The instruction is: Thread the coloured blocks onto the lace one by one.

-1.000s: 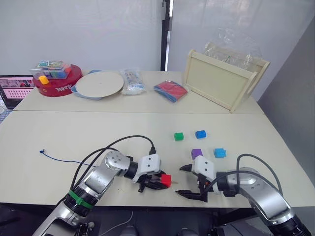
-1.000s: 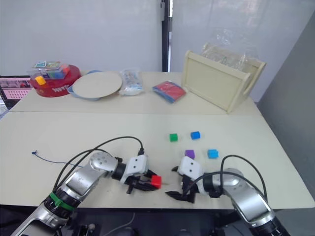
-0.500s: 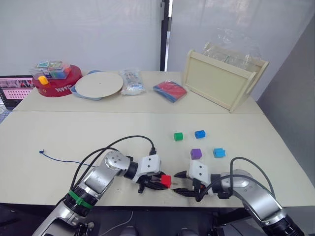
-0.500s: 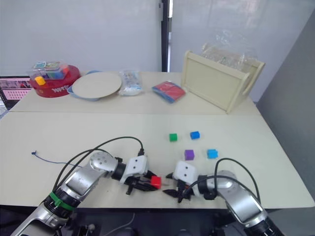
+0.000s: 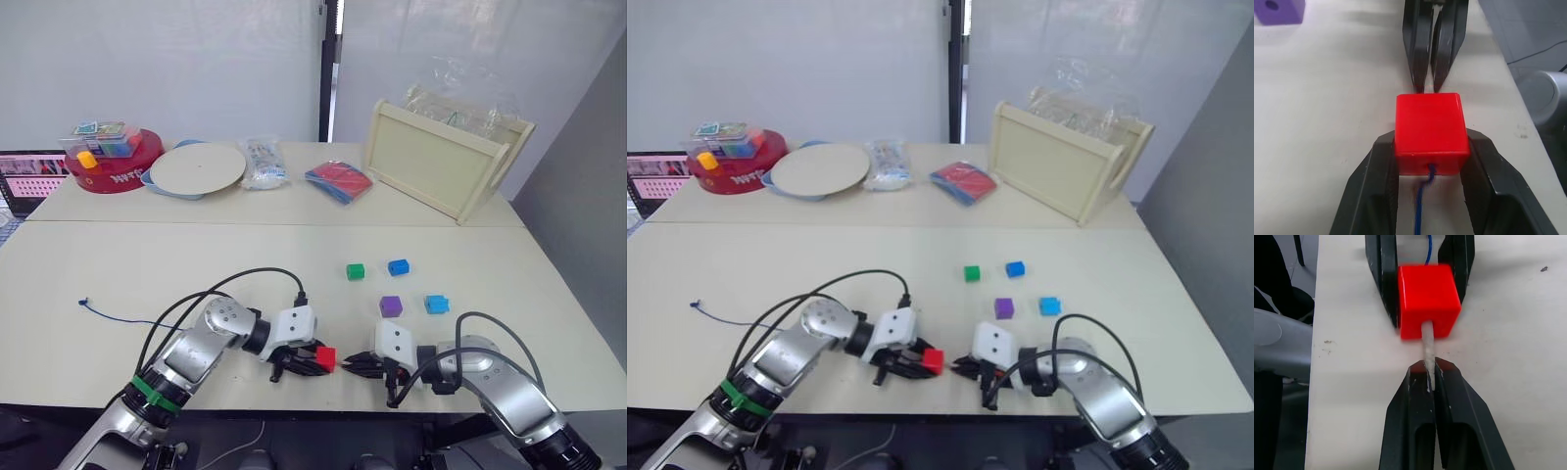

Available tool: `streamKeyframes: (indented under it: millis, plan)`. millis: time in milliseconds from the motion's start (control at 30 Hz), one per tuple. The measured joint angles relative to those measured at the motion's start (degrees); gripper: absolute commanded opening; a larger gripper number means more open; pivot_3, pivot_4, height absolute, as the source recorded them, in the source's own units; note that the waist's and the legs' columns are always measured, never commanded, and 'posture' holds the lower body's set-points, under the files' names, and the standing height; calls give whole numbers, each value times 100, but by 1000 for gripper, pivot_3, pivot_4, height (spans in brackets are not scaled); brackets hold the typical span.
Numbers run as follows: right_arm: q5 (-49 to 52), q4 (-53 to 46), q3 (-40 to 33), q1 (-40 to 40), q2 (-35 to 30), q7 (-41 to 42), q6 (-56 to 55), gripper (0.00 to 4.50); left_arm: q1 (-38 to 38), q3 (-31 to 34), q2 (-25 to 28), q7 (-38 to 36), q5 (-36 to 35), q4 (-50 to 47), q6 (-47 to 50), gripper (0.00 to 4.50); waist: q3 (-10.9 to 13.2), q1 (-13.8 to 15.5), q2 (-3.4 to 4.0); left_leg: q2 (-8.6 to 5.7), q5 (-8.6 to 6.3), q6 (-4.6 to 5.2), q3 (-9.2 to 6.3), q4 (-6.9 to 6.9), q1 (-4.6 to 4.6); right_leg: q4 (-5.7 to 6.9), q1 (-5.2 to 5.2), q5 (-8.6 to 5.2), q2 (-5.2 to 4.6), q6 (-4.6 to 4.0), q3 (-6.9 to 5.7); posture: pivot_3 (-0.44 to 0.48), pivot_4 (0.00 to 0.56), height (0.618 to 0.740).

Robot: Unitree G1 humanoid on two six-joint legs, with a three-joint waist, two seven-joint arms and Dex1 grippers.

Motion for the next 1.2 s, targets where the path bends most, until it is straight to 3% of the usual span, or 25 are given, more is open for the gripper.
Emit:
streamKeyframes:
  millis: [167,300,567,633,700,833,1000,1100,1200]
  plan:
    - [1,41,-94,-56,-55,49,2,0,496,587,730,-81,-218,-179,-50,1210,0,-61,0,5,0,0,0,-6,5,1,0,0,3,0,0,0,150,740]
    - [13,97,-125,-17,-106,73,-9,0,1129,1386,1632,-255,-337,169,-749,1210,-1,-147,2,15,0,0,2,-21,23,3,0,0,10,-1,1,0,150,740]
    - [16,171,-205,13,-155,208,-143,0,1632,2591,2524,-571,-404,2277,-2538,1210,1,-122,5,14,-1,0,5,-21,18,4,-3,0,7,-1,0,0,150,740]
    - [22,215,-213,-6,-154,245,-155,0,1664,2663,2547,-622,-396,2471,-2759,1210,1,-115,5,14,-1,0,6,-21,18,4,-3,0,7,-1,0,0,150,740]
    - [23,264,-213,-43,-148,292,-165,0,1649,2668,2547,-654,-407,2521,-2786,2261,1,-107,5,14,-1,0,5,-20,18,5,-2,0,7,-1,-1,0,150,740]
    - [27,342,-210,-108,-111,361,-184,0,1560,2654,2526,-706,-664,2020,-1827,3461,4,-109,-1,15,0,0,4,-18,10,7,-5,0,8,-1,-2,0,150,740]
    - [24,391,-179,-201,-12,435,-179,0,1335,2667,2362,-629,-1673,238,-181,3461,4,-106,-2,14,-1,0,4,-14,6,7,-5,0,6,-1,-1,0,150,740]
    - [20,458,-120,-305,45,442,-154,0,1323,2332,1855,-348,-2089,-909,477,3461,4,-112,-1,15,-1,0,4,-14,7,7,-5,0,7,-1,-1,0,150,740]
    - [14,506,-65,-347,120,446,-145,0,1211,1751,1225,-63,-2032,-1286,657,3461,4,-111,-1,14,0,0,3,-12,8,10,-5,0,9,-2,0,0,150,740]
